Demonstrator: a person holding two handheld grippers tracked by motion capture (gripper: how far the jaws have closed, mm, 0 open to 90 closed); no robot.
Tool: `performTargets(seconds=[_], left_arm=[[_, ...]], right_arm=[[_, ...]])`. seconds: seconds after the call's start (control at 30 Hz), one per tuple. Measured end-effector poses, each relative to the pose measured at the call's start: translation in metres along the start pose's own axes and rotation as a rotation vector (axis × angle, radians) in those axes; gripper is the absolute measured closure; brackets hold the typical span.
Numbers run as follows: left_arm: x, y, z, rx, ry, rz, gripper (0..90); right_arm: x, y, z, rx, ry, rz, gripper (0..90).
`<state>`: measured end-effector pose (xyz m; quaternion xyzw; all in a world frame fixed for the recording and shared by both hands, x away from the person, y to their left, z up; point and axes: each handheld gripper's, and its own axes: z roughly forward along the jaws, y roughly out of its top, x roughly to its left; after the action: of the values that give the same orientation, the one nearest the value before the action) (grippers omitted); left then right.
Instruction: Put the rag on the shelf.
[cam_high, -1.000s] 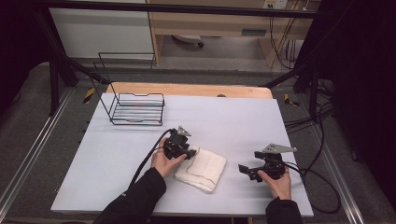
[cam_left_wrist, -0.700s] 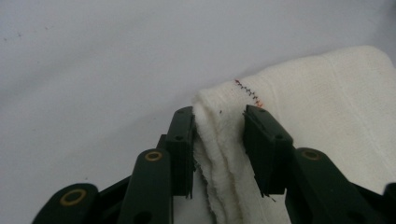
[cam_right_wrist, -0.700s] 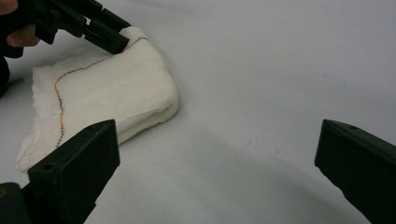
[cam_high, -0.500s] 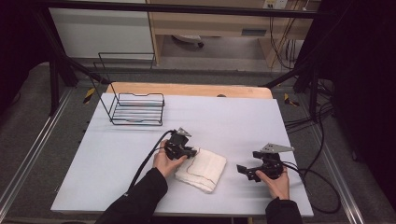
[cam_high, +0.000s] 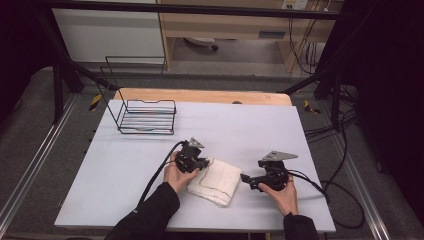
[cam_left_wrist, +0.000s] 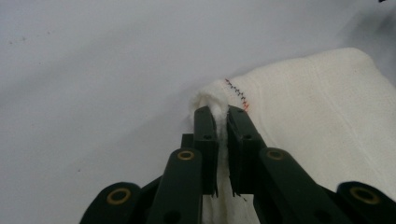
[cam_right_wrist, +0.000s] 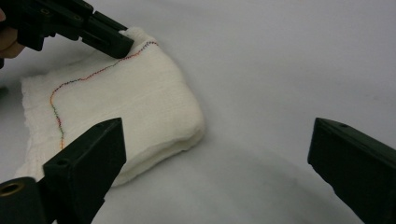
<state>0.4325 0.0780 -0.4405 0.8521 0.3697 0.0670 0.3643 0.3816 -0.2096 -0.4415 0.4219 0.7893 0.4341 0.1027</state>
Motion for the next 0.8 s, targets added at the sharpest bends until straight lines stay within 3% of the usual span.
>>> performTargets(seconds=[0.33,0.47,0.5,0.53,0.57,0.7,0.8], left_arm=[[0.001,-0.002,0.000,-0.009,-0.003,-0.001,83.2],[0.001,-0.002,-0.002,-0.010,-0.005,-0.001,83.2],[0.001,-0.002,-0.002,-0.010,-0.005,-0.001,83.2],[0.001,-0.002,-0.004,-0.019,-0.008,-0.009,83.2],[0.001,-0.002,-0.004,-0.019,-0.008,-0.009,83.2],[0.001,-0.005,-0.011,-0.027,-0.005,-0.012,83.1],[0.002,-0.013,-0.023,-0.035,0.017,-0.018,82.9]], right_arm=[[0.007,0.004,0.024,0.038,-0.047,0.044,51.8],[0.008,0.003,0.029,0.069,-0.018,0.075,65.4],[0.008,0.003,0.029,0.069,-0.018,0.075,65.4],[0.007,0.004,0.030,0.075,0.021,0.092,75.5],[0.008,0.005,0.030,0.081,0.028,0.098,78.8],[0.009,0.010,0.031,0.092,0.027,0.086,82.3],[0.015,0.017,0.038,0.082,0.020,0.046,83.1]])
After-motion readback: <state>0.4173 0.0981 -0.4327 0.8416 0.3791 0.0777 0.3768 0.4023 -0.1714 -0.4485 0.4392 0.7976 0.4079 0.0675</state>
